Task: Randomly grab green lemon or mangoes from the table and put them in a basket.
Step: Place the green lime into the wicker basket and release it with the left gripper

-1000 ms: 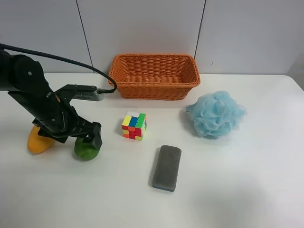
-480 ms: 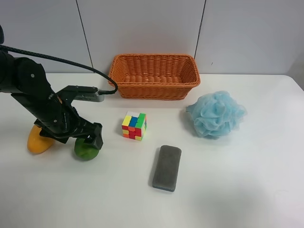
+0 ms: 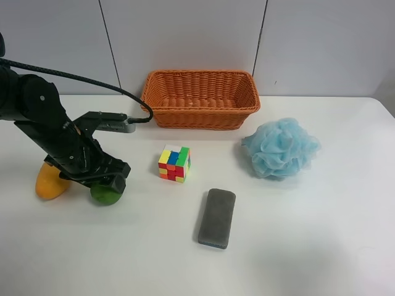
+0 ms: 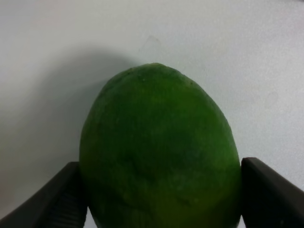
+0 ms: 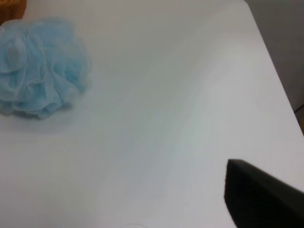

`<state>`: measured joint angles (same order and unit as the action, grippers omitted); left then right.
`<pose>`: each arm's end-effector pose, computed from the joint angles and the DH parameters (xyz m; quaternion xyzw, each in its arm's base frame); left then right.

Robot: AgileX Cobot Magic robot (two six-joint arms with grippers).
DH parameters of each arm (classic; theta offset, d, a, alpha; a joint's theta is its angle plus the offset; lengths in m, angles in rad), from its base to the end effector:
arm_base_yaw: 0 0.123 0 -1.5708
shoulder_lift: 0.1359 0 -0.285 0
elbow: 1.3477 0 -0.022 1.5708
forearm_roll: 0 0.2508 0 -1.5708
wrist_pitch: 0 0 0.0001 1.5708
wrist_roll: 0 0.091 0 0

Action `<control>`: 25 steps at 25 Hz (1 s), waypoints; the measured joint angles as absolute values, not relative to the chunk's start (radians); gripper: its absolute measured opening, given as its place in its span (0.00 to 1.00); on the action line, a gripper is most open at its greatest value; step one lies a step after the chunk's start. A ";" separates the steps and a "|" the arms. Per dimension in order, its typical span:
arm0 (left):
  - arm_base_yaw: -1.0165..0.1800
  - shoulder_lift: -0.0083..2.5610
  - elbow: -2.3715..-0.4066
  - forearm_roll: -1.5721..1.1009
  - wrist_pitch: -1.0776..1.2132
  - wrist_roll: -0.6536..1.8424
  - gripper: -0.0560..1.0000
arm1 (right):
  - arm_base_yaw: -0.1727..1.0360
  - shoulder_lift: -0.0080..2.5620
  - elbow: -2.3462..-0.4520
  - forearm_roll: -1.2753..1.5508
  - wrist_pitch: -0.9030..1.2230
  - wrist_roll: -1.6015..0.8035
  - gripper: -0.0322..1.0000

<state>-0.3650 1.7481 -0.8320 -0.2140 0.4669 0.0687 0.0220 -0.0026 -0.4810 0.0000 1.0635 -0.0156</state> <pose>0.2760 -0.1148 0.1371 0.1261 0.9807 -0.0801 0.1258 -0.0032 -0.0001 0.2718 -0.0161 0.8580 0.0016 0.5133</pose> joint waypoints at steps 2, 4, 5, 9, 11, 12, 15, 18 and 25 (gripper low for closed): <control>-0.365 1.748 -0.832 -0.214 0.467 0.069 0.65 | 0.022 -0.003 -0.481 0.000 1.064 -0.016 0.99; -0.365 1.748 -0.832 -0.214 0.467 0.069 0.65 | 0.022 -0.003 -0.481 0.000 1.064 -0.016 0.99; -0.365 1.748 -0.832 -0.214 0.467 0.069 0.65 | 0.022 -0.003 -0.481 0.000 1.064 -0.016 0.99; -0.365 1.733 -0.832 -0.214 0.476 0.069 0.65 | 0.022 -0.003 -0.481 0.000 1.064 -0.016 0.99; -0.365 1.686 -0.846 -0.209 0.504 0.069 0.65 | 0.022 -0.003 -0.481 0.000 1.064 -0.016 0.99; -0.365 1.660 -0.861 -0.200 0.528 0.069 0.65 | 0.022 -0.003 -0.481 0.000 1.064 -0.016 0.99; -0.365 1.565 -0.955 -0.166 0.595 0.069 0.65 | 0.022 -0.003 -0.481 0.000 1.064 -0.016 0.99; -0.365 1.508 -1.076 -0.128 0.631 0.069 0.65 | 0.022 -0.003 -0.481 0.000 1.064 -0.016 0.99; -0.365 1.551 -1.346 -0.071 0.527 0.069 0.65 | 0.022 -0.003 -0.481 0.000 1.064 -0.016 0.99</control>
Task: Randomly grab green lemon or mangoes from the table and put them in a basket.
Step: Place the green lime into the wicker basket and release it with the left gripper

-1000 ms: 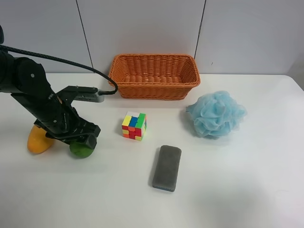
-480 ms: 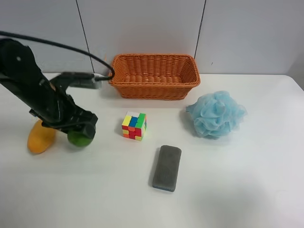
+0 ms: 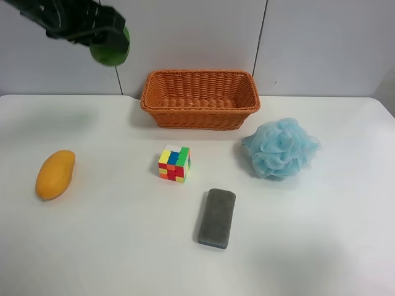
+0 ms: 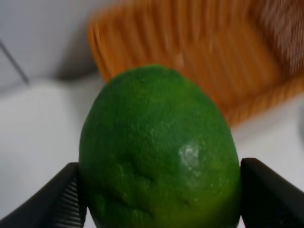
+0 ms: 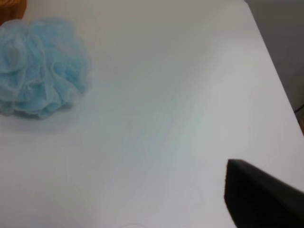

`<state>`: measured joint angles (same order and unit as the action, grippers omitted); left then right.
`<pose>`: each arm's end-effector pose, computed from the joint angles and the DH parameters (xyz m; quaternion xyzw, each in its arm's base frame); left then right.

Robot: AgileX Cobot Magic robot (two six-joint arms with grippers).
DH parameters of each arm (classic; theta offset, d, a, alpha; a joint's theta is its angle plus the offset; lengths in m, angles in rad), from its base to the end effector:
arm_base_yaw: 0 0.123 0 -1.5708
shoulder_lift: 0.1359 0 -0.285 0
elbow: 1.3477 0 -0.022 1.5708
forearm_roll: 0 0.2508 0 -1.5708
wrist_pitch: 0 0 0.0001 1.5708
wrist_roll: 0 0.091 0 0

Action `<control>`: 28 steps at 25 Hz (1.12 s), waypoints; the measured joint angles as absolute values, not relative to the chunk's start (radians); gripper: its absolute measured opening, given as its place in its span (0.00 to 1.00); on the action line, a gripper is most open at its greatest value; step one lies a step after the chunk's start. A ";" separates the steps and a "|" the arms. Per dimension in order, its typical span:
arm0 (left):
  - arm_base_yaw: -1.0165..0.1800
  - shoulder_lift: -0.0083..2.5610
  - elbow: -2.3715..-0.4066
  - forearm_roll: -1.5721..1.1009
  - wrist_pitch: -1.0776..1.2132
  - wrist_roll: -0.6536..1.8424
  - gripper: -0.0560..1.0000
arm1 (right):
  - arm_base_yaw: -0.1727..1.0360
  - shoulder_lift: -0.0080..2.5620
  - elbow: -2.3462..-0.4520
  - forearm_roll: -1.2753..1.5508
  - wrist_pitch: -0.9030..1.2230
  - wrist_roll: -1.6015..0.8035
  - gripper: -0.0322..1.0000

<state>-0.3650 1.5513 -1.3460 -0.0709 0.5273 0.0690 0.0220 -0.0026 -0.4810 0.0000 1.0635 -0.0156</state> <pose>0.3327 -0.1306 0.3437 0.1736 0.8775 -0.0951 0.4368 -0.0032 -0.0001 0.2718 -0.0161 0.8580 0.0016 0.5133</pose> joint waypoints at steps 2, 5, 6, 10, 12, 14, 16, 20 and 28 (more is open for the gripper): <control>-0.365 1.599 -1.399 -0.087 0.461 0.069 0.65 | 0.022 -0.003 -0.481 0.000 1.064 -0.016 0.99; -0.386 1.709 -1.467 -0.124 0.394 0.070 0.65 | 0.022 -0.003 -0.481 0.000 1.064 -0.016 0.99; -0.395 1.745 -1.493 -0.128 0.374 0.070 0.65 | 0.022 -0.003 -0.481 0.000 1.064 -0.016 0.99; -0.436 1.921 -1.609 -0.141 0.333 0.070 0.65 | 0.022 -0.003 -0.481 0.000 1.064 -0.016 0.99; -0.455 2.003 -1.662 -0.143 0.320 0.070 0.65 | 0.022 -0.003 -0.481 0.000 1.064 -0.016 0.99; -0.466 2.069 -1.702 -0.145 0.309 0.070 0.65 | 0.022 -0.003 -0.481 0.000 1.064 -0.016 0.99; -0.473 2.125 -1.720 -0.146 0.306 0.070 0.65 | 0.022 -0.003 -0.481 0.000 1.064 -0.016 0.99; -0.474 2.178 -1.727 -0.147 0.311 0.070 0.65 | 0.022 -0.003 -0.481 0.000 1.064 -0.016 0.99; -0.474 2.184 -1.730 -0.147 0.317 0.070 0.65 | 0.022 -0.003 -0.481 0.000 1.064 -0.016 0.99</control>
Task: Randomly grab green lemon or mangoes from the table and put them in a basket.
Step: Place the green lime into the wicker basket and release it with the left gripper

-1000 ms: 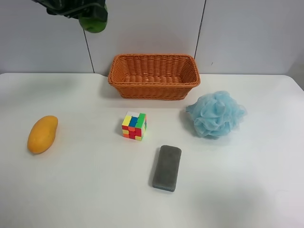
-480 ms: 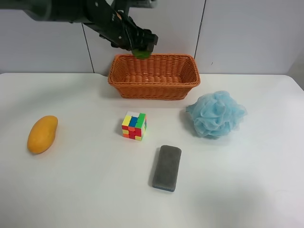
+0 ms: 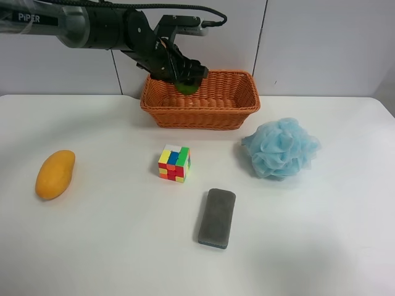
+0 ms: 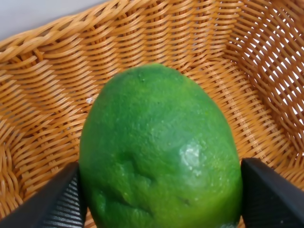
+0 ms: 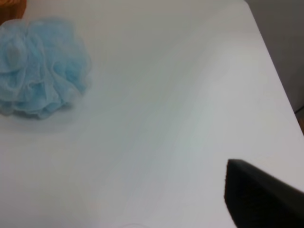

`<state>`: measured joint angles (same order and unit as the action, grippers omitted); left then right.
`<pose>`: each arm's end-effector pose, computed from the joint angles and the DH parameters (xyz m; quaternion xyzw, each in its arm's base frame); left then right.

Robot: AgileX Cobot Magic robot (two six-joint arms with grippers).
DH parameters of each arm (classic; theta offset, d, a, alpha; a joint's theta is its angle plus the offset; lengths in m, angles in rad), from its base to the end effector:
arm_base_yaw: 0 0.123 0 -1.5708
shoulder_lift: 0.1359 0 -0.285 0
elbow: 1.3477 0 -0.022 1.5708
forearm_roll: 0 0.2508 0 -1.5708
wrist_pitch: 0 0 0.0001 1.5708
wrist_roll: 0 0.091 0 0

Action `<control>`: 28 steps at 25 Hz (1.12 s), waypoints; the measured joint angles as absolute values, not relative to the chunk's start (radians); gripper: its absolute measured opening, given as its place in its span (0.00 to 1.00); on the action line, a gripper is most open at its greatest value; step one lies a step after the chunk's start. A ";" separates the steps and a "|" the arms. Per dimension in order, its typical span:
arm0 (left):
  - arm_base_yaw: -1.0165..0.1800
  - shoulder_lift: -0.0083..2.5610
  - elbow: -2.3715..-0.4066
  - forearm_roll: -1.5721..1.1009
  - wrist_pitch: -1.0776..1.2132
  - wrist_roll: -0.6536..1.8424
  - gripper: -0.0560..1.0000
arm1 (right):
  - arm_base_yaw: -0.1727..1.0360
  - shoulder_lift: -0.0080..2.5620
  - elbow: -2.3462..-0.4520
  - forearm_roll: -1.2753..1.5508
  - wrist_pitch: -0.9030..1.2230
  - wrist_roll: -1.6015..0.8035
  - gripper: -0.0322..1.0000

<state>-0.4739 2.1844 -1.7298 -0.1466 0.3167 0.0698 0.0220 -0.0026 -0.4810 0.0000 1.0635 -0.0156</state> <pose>0.4490 -0.2349 0.2048 0.1908 0.8821 -0.1353 0.4090 -0.0032 -0.0001 0.2718 -0.0161 0.8580 0.0016 0.5133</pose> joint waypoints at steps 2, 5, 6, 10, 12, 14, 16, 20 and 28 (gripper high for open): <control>-0.474 2.185 -1.730 -0.147 0.317 0.070 0.65 | 0.022 -0.003 -0.481 0.000 1.064 -0.016 0.99; -0.474 2.185 -1.730 -0.147 0.327 0.070 0.65 | 0.022 -0.003 -0.481 0.000 1.064 -0.016 0.99; -0.474 2.185 -1.730 -0.147 0.335 0.070 0.65 | 0.022 -0.003 -0.481 0.000 1.064 -0.016 0.99; -0.474 2.185 -1.731 -0.147 0.363 0.070 0.86 | 0.022 -0.003 -0.481 0.000 1.064 -0.016 0.99; -0.474 2.185 -1.731 -0.148 0.370 0.070 0.95 | 0.022 -0.003 -0.481 0.000 1.064 -0.016 0.99; -0.474 2.185 -1.731 -0.148 0.372 0.070 0.98 | 0.022 -0.003 -0.481 0.000 1.064 -0.016 0.99; -0.474 2.185 -1.731 -0.148 0.373 0.070 0.99 | 0.022 -0.003 -0.481 0.000 1.064 -0.016 0.99; -0.474 2.182 -1.731 -0.148 0.398 0.070 0.99 | 0.022 -0.003 -0.481 0.000 1.064 -0.016 0.99; -0.457 2.002 -1.731 -0.103 0.563 0.070 0.99 | 0.022 -0.003 -0.481 0.000 1.064 -0.016 0.99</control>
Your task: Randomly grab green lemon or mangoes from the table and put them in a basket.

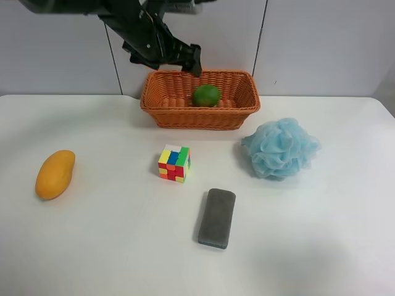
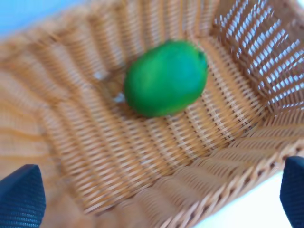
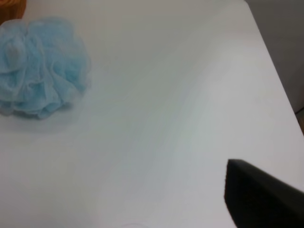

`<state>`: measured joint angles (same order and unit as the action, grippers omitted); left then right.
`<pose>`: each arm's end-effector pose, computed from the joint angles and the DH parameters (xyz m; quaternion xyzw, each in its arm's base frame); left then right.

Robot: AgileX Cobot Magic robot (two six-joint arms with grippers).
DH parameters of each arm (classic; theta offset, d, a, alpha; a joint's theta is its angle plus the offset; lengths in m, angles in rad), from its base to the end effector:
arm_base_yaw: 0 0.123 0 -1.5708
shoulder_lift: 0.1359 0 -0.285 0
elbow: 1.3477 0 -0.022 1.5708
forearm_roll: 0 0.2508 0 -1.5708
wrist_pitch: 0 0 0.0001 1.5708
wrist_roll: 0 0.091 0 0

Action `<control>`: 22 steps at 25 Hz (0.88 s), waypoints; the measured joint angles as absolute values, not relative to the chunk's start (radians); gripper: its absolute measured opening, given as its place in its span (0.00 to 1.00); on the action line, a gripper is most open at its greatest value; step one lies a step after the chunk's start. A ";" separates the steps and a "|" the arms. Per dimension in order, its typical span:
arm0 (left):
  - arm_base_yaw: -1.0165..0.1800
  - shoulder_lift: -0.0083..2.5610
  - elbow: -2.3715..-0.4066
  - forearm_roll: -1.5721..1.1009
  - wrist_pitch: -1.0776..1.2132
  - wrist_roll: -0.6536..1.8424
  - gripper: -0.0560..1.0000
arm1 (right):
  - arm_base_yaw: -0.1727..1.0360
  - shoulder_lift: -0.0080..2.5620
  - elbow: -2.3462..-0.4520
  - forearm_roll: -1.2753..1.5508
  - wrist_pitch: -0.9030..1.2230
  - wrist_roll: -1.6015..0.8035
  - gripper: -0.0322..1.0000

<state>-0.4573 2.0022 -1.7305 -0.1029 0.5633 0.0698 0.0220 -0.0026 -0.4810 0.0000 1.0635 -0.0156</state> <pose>0.4199 -0.2122 0.2773 0.2106 0.8912 -0.1187 0.3838 -0.0032 -0.0001 0.2718 -0.0161 0.8580 0.0016 0.5133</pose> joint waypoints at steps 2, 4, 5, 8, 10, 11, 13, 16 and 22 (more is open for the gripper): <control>-0.439 1.929 -1.731 -0.051 0.629 0.069 0.99 | 0.022 -0.003 -0.481 0.000 1.064 -0.016 0.99; -0.418 1.846 -1.731 0.000 0.695 0.069 0.99 | 0.022 -0.003 -0.481 0.000 1.064 -0.016 0.99; -0.404 1.811 -1.731 0.033 0.735 0.069 0.99 | 0.022 -0.003 -0.481 0.000 1.064 -0.016 0.99; -0.355 1.682 -1.731 0.120 0.867 0.069 0.99 | 0.022 -0.003 -0.481 0.000 1.064 -0.016 0.99; -0.318 1.613 -1.731 0.165 0.960 0.069 0.99 | 0.022 -0.003 -0.481 0.000 1.064 -0.016 0.99; -0.297 1.563 -1.726 0.185 1.007 0.068 0.99 | 0.022 -0.003 -0.481 0.000 1.064 -0.016 0.99; -0.257 1.482 -1.696 0.221 1.069 0.065 0.99 | 0.022 -0.003 -0.481 0.000 1.064 -0.016 0.99; -0.187 1.306 -1.608 0.253 1.113 0.054 0.99 | 0.022 -0.003 -0.481 0.000 1.064 -0.014 0.99; -0.018 0.899 -1.359 0.285 1.130 0.020 0.99 | 0.022 -0.003 -0.481 0.000 1.064 -0.012 0.99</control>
